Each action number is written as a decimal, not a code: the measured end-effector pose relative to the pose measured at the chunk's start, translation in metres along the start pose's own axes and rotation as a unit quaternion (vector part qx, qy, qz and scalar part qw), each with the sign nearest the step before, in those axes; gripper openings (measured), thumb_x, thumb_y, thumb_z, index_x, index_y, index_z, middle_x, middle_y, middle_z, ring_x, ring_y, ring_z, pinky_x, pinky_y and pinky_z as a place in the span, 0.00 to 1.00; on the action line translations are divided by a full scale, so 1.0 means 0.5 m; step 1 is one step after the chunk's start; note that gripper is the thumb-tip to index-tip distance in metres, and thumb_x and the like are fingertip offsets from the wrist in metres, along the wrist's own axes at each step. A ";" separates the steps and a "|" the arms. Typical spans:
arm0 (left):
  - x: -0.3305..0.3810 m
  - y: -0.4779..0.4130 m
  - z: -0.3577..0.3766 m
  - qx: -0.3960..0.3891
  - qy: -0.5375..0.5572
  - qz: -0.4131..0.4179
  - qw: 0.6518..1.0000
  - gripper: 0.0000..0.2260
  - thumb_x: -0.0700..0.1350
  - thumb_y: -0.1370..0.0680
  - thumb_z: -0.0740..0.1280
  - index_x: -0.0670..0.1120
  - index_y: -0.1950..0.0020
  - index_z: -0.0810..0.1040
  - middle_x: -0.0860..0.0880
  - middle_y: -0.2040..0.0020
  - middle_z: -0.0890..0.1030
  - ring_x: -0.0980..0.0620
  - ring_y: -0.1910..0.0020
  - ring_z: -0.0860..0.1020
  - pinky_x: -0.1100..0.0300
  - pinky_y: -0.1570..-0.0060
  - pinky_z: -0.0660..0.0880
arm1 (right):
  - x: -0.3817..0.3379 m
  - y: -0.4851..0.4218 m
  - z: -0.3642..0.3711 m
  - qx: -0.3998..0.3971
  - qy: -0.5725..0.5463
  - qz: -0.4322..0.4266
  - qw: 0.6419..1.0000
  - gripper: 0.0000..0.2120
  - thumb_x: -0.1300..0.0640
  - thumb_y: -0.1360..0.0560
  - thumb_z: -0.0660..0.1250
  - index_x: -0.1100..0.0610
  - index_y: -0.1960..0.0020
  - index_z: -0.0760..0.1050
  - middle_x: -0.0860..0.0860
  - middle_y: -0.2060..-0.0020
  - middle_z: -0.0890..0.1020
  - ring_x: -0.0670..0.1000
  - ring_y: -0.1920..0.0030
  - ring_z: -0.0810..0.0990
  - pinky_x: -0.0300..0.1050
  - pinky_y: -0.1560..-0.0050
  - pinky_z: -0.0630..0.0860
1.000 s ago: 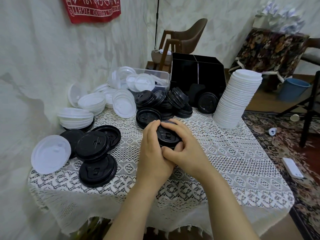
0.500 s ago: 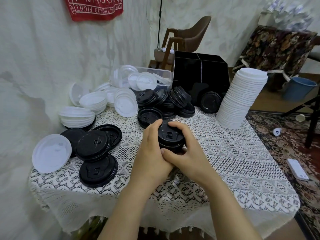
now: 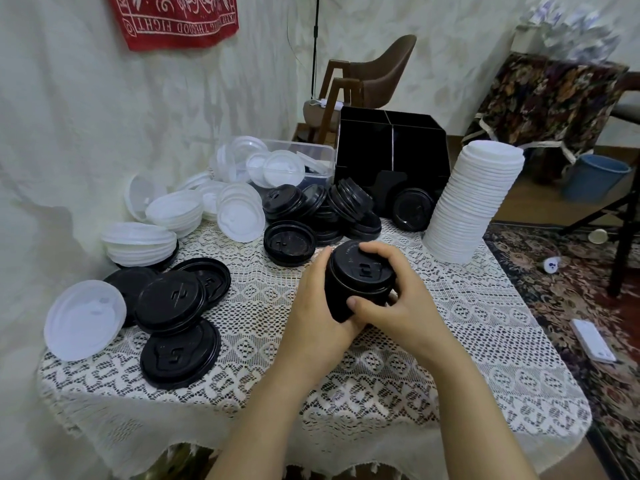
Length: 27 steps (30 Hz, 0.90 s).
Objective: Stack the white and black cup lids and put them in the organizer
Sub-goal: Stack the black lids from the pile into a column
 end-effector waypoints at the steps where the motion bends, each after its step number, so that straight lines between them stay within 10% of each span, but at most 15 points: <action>1: 0.000 -0.001 0.005 -0.002 0.001 0.003 1.000 0.38 0.45 0.28 0.75 0.83 0.45 0.56 0.62 0.38 0.71 0.60 0.38 0.72 0.57 0.39 0.74 | 0.001 -0.001 -0.002 0.002 0.000 0.000 1.000 0.30 0.69 0.31 0.73 0.44 0.38 0.72 0.33 0.47 0.77 0.34 0.44 0.76 0.29 0.47 0.72; 8: -0.005 -0.003 0.017 -0.053 -0.015 0.005 0.998 0.36 0.42 0.27 0.72 0.79 0.40 0.58 0.63 0.36 0.71 0.60 0.37 0.72 0.55 0.38 0.73 | 0.014 -0.004 -0.005 -0.002 -0.010 0.018 1.000 0.30 0.67 0.32 0.75 0.43 0.38 0.72 0.36 0.45 0.77 0.33 0.45 0.76 0.30 0.47 0.74; 14: -0.031 -0.034 -0.069 0.015 -0.186 -0.007 0.982 0.26 0.38 0.21 0.61 0.51 0.24 0.62 0.55 0.26 0.64 0.63 0.31 0.62 0.72 0.36 0.56 | 0.018 -0.004 -0.005 -0.009 -0.003 0.036 0.999 0.29 0.63 0.31 0.76 0.38 0.39 0.70 0.34 0.46 0.77 0.32 0.47 0.77 0.27 0.48 0.73; 20: -0.029 -0.120 -0.077 0.043 -0.403 0.091 0.910 0.13 0.38 0.22 0.63 0.39 0.38 0.76 0.44 0.43 0.79 0.43 0.43 0.75 0.50 0.41 0.69 | 0.016 -0.003 -0.003 -0.013 -0.008 0.043 0.999 0.29 0.63 0.30 0.75 0.38 0.39 0.70 0.37 0.45 0.77 0.31 0.49 0.76 0.24 0.52 0.71; 27: -0.035 -0.156 -0.068 0.011 -0.494 0.108 0.863 0.08 0.38 0.21 0.63 0.39 0.57 0.80 0.41 0.58 0.78 0.40 0.58 0.76 0.52 0.58 0.64 | 0.019 -0.006 -0.002 -0.016 -0.008 0.049 0.999 0.29 0.62 0.30 0.75 0.38 0.39 0.69 0.35 0.46 0.77 0.31 0.48 0.76 0.26 0.51 0.72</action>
Point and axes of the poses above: each hand's wrist, its own y-axis away from the middle knuckle, its own z-axis out of the palm, x = y × z, the point moved 10 cm from there along -y, towards the middle knuckle
